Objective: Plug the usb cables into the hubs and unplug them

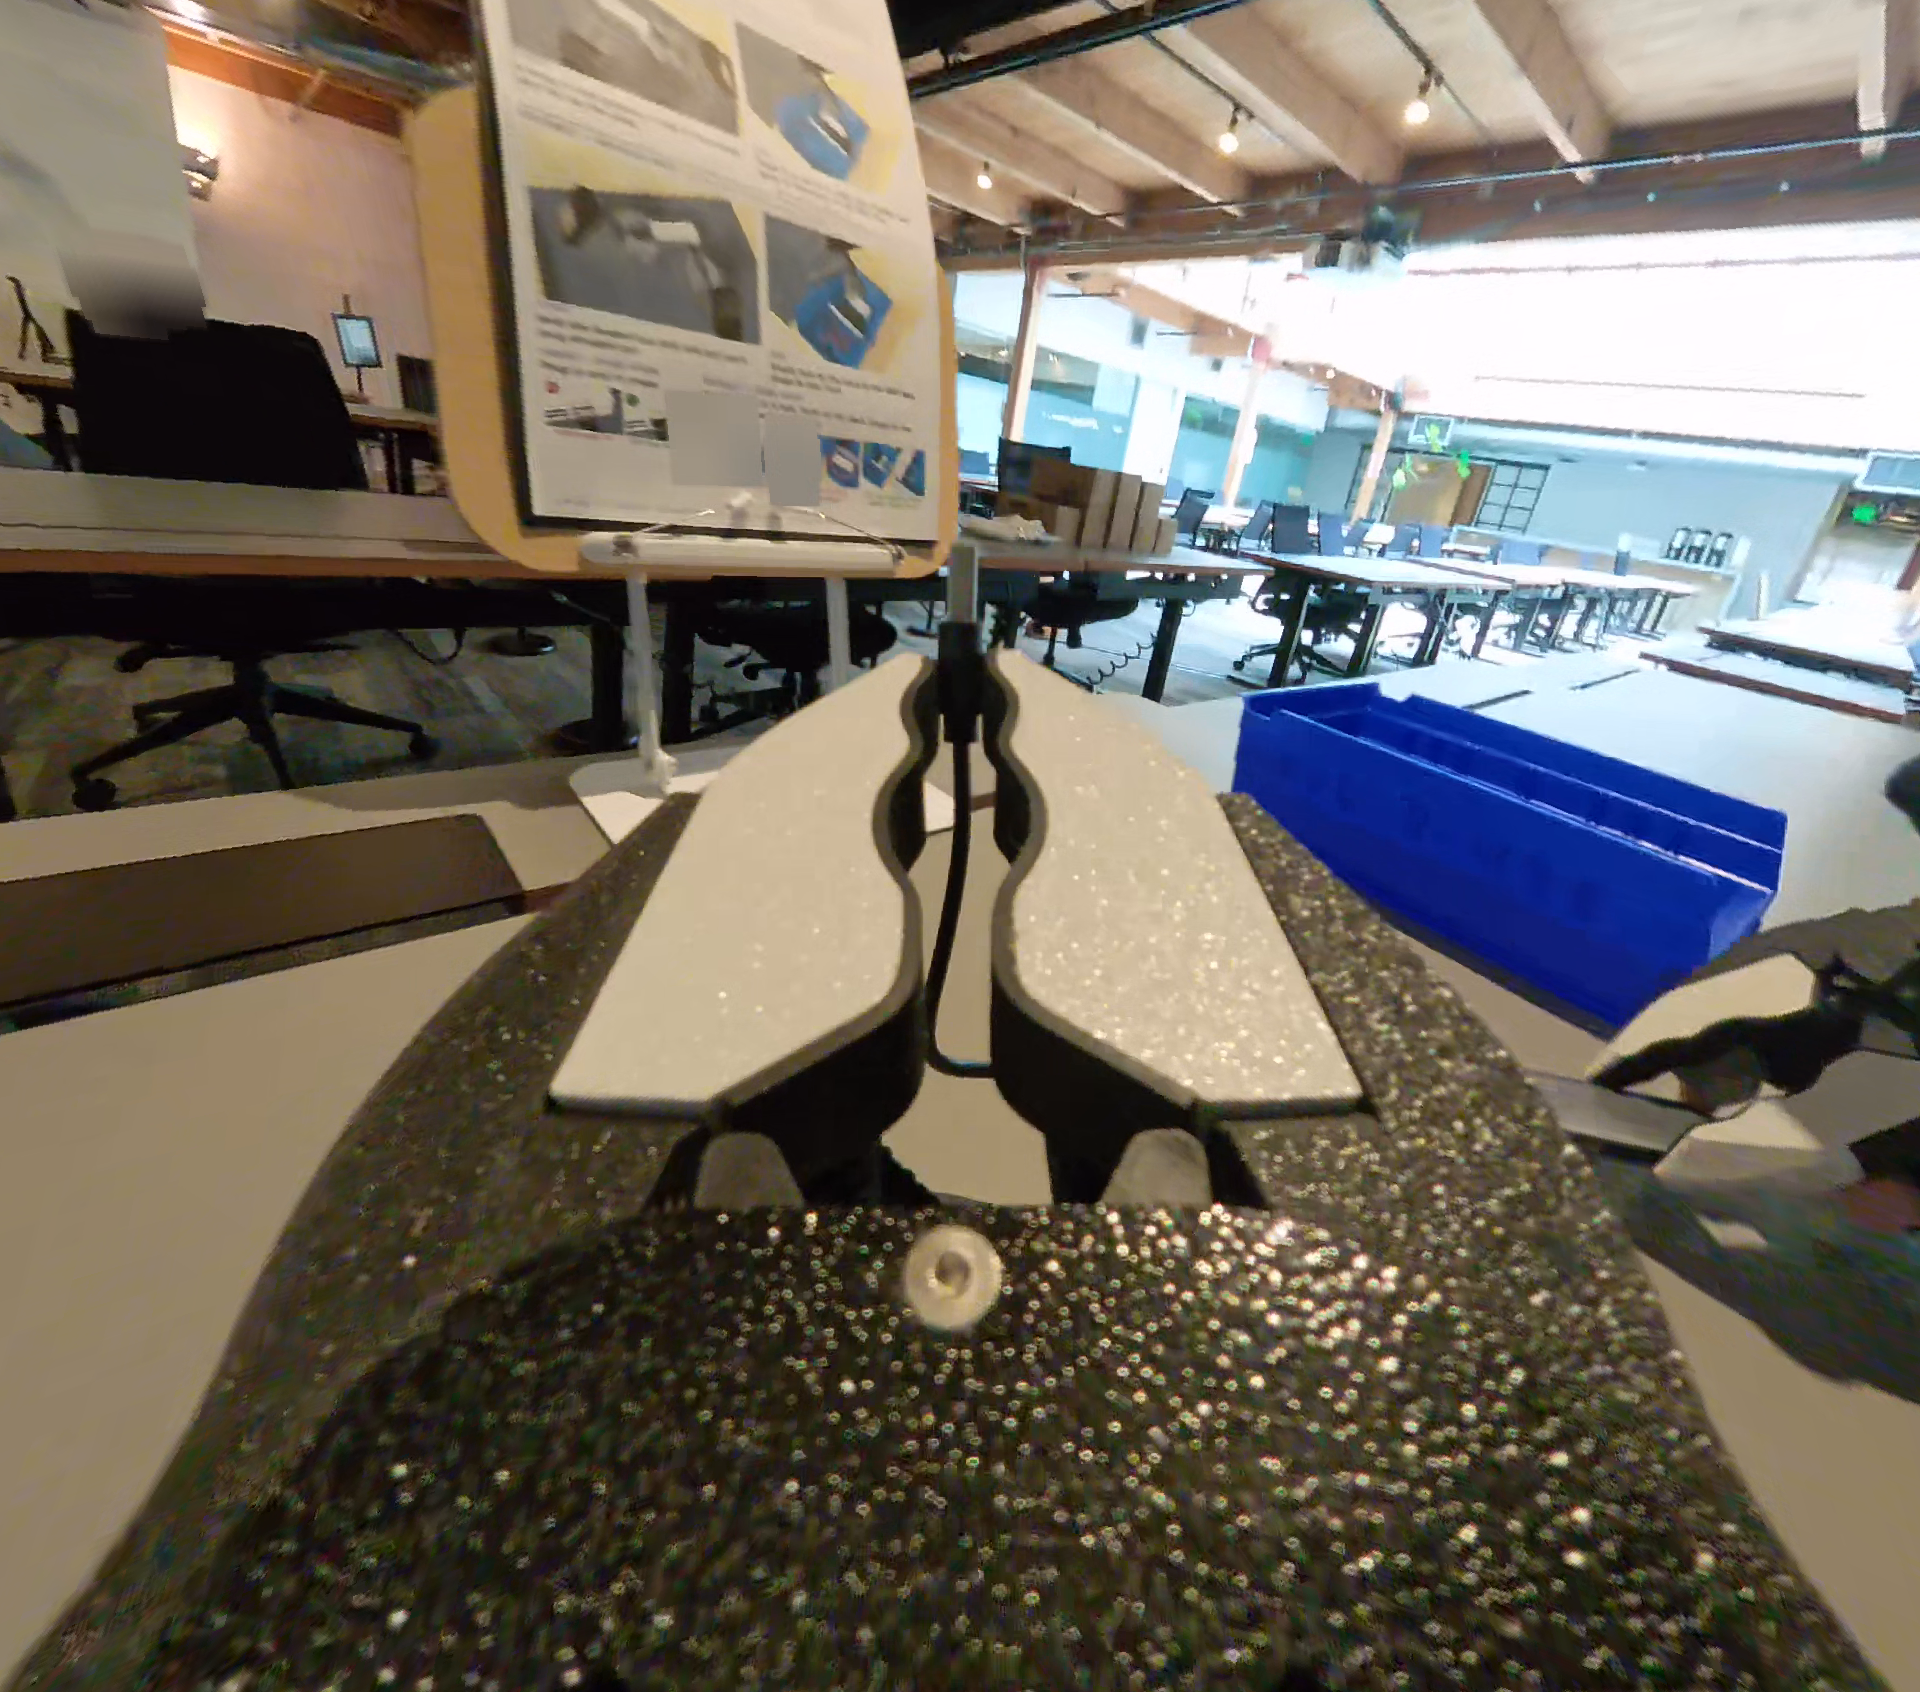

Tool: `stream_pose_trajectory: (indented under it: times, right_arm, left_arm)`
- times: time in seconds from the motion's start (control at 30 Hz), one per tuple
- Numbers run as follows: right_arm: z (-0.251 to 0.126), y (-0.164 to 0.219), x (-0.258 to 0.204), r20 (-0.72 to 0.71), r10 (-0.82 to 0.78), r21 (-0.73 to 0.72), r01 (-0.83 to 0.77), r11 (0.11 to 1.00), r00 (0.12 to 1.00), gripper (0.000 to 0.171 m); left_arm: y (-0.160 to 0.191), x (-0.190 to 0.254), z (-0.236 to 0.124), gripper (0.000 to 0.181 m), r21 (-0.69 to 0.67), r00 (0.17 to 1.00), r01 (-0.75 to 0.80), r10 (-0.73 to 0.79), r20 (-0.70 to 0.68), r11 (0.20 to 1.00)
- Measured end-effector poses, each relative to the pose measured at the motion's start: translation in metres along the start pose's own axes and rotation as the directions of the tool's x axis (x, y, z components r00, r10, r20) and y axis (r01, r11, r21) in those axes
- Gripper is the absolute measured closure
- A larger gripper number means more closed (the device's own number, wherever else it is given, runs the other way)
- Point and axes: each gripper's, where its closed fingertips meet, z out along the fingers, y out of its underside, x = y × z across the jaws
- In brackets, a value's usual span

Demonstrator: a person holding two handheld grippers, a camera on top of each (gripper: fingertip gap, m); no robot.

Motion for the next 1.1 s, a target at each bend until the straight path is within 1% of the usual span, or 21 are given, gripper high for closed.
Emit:
stream_pose_trajectory:
  times: [0.2,0.3,0.33,0.37,0.43,0.47,0.57,0.67,0.73,0.8,0.87,0.9,0.93,1.03,1.1]
  right_arm:
    - [-0.05,-0.025,0.011,0.0,-0.009,0.102,0.009,0.995,1.0,0.136]
    - [-0.08,-0.04,0.02,-0.038,-0.018,0.164,0.024,0.986,0.999,0.136]
    - [-0.091,-0.047,0.028,-0.088,-0.019,0.203,0.037,0.978,0.996,0.171]
    - [-0.103,-0.059,0.032,-0.111,-0.025,0.273,0.055,0.96,0.993,0.171]
    - [-0.114,-0.071,0.036,-0.092,-0.003,0.324,0.033,0.946,0.996,0.171]
    - [-0.114,-0.074,0.037,-0.1,-0.006,0.325,0.039,0.945,0.995,0.171]
    - [-0.091,-0.064,0.038,-0.107,-0.017,0.261,0.045,0.964,0.994,0.171]
    - [-0.062,-0.038,0.032,-0.093,-0.034,0.19,0.051,0.98,0.995,0.171]
    - [-0.05,-0.017,0.018,-0.038,-0.102,0.142,0.107,0.984,0.994,0.17]
    - [-0.05,0.005,0.003,0.044,-0.227,0.092,0.223,0.971,0.973,0.152]
    - [-0.059,0.023,-0.009,0.123,-0.398,0.062,0.393,0.917,0.909,0.132]
    - [-0.062,0.028,-0.011,0.148,-0.472,0.061,0.469,0.881,0.869,0.128]
    - [-0.064,0.032,-0.013,0.188,-0.515,0.062,0.513,0.856,0.837,0.126]
    - [-0.062,0.041,-0.026,0.37,-0.516,0.039,0.541,0.84,0.773,0.12]
    - [-0.057,0.053,-0.033,0.474,-0.514,-0.011,0.589,0.808,0.714,0.121]
  left_arm:
    - [-0.012,-0.022,-0.013,0.174,0.033,0.997,-0.017,0.014,0.073,0.999]
    - [-0.019,-0.027,-0.019,0.174,0.061,0.997,0.0,-0.005,0.08,0.998]
    - [-0.019,-0.027,-0.02,0.174,0.061,0.997,0.006,-0.011,0.074,0.998]
    - [-0.019,-0.025,-0.019,0.174,0.055,0.998,0.011,-0.014,0.059,0.998]
    - [-0.013,-0.015,-0.015,0.174,0.016,1.0,0.018,-0.018,-0.008,1.0]
    - [-0.008,-0.009,-0.012,0.174,-0.011,0.999,0.015,-0.016,-0.038,1.0]
    - [0.005,0.004,-0.004,0.174,-0.069,0.997,-0.024,0.019,-0.076,0.997]
    - [0.016,0.018,0.004,0.174,-0.115,0.992,-0.045,0.031,-0.121,0.992]
    - [0.025,0.03,0.008,0.174,-0.152,0.985,-0.068,0.042,-0.165,0.986]
    - [0.039,0.051,0.011,0.174,-0.216,0.964,-0.094,0.035,-0.264,0.972]
    - [0.057,0.072,0.012,0.174,-0.29,0.931,-0.149,0.036,-0.362,0.945]
    - [0.064,0.079,0.013,0.174,-0.31,0.92,-0.191,0.061,-0.386,0.931]
    - [0.07,0.086,0.014,0.174,-0.322,0.909,-0.233,0.087,-0.407,0.918]
    - [0.081,0.104,0.014,0.174,-0.327,0.876,-0.29,0.112,-0.47,0.9]
    - [0.086,0.11,0.014,0.174,-0.328,0.862,-0.3,0.107,-0.496,0.896]
